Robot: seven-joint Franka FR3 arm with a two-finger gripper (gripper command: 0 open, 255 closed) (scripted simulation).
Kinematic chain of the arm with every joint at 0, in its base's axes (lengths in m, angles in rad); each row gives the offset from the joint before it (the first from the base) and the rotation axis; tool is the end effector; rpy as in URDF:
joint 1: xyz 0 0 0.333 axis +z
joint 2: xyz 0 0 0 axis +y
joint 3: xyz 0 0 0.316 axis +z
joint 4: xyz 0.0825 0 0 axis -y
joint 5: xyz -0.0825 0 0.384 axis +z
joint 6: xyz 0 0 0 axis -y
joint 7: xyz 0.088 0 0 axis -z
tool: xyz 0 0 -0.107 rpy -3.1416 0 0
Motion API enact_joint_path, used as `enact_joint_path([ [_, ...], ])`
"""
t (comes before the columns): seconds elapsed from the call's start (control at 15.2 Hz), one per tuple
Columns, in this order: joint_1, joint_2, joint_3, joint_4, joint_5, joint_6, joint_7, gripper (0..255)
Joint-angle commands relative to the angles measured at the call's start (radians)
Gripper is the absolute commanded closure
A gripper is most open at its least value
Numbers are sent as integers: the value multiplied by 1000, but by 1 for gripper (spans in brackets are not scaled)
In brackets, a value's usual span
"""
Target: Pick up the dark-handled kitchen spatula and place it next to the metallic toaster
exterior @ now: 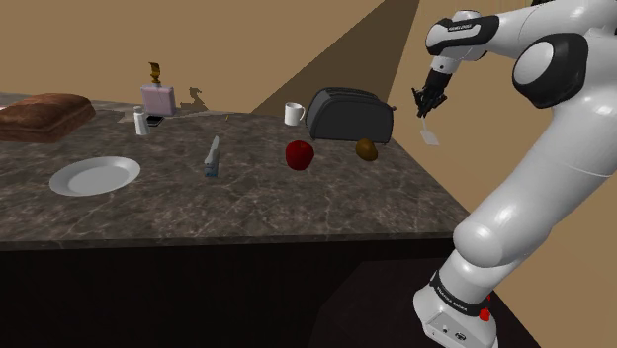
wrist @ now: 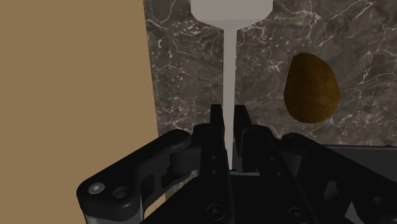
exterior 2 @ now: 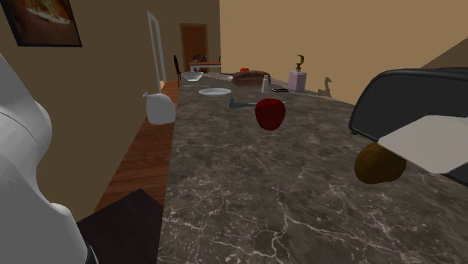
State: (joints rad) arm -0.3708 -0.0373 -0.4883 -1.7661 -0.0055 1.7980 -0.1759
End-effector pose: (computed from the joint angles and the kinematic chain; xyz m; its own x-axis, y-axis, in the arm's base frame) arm 0.3618 -0.4263 0.5698 0.7744 -0.6293 0.0659 -0.6307 -0.7761 -0.0005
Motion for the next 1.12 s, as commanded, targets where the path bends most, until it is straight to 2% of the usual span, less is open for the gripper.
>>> enact_joint_path([
  [0.0,0,1,0,-28,0,30,0,255],
  [1.06,-3,26,-4,-218,14,241,-11,255],
])
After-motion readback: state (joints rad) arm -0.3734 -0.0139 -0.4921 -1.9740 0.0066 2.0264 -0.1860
